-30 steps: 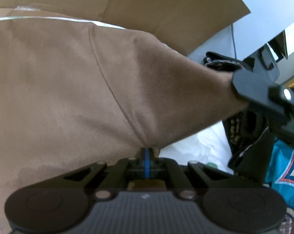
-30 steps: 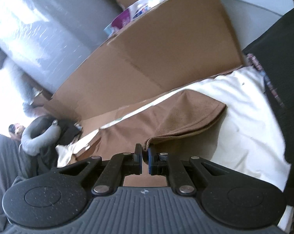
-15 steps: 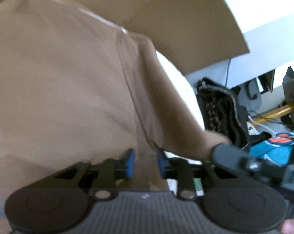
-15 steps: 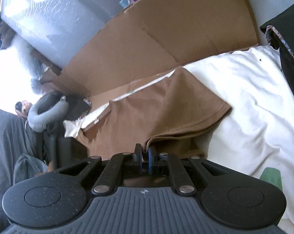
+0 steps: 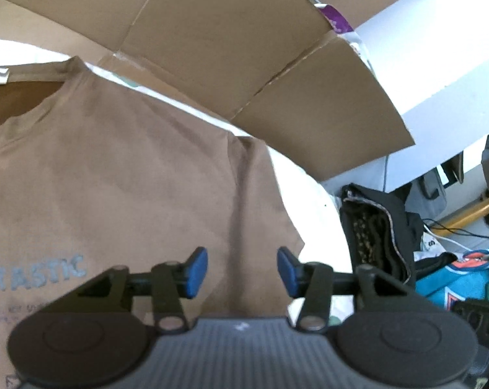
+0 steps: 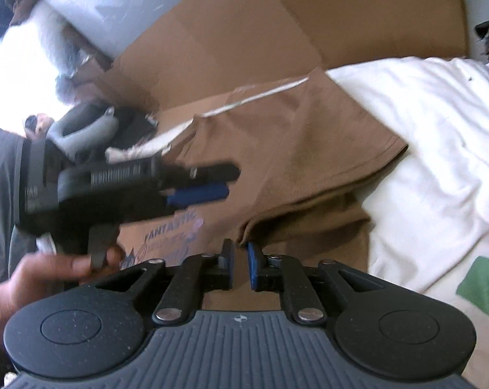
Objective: Fold clothes
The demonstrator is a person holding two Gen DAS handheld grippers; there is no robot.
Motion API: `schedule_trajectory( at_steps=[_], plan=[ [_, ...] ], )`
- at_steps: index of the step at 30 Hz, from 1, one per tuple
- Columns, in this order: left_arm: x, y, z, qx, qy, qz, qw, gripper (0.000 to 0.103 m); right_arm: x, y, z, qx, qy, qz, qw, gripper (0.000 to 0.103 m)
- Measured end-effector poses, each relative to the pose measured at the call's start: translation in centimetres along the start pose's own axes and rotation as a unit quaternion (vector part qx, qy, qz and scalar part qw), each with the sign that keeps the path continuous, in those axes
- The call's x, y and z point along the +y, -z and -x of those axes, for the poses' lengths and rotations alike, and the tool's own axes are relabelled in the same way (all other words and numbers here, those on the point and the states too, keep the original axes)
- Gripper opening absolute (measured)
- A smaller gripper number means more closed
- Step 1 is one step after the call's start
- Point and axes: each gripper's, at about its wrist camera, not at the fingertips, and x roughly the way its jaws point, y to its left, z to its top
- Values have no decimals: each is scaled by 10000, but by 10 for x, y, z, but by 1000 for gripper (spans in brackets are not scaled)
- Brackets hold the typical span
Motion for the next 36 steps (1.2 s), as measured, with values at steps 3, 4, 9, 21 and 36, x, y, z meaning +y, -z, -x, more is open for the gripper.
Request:
schedule_trajectory(
  at_steps=[3,4,9,21,36],
  plan=[
    [-5,3,-3,78,-31,-107,9999,56,2,5,3,55,9,106,9999,24],
    [-4,5,-1,120,-77,-200,9997,56,1,7,4,47,62,127,9999,24],
    [-8,17,-5,301,-250,-547,9977,58,-13,7,13,-67,514,139,9986,24],
    [-34,38,-24,644,-593,-1725,9811,53,-44,-1,-8,187,1540,573,9862,26],
    [-20,46,-12,514,-1067,-1383,9833,6,-46,-4,-28,273,1782,1288,9751,26]
  ],
)
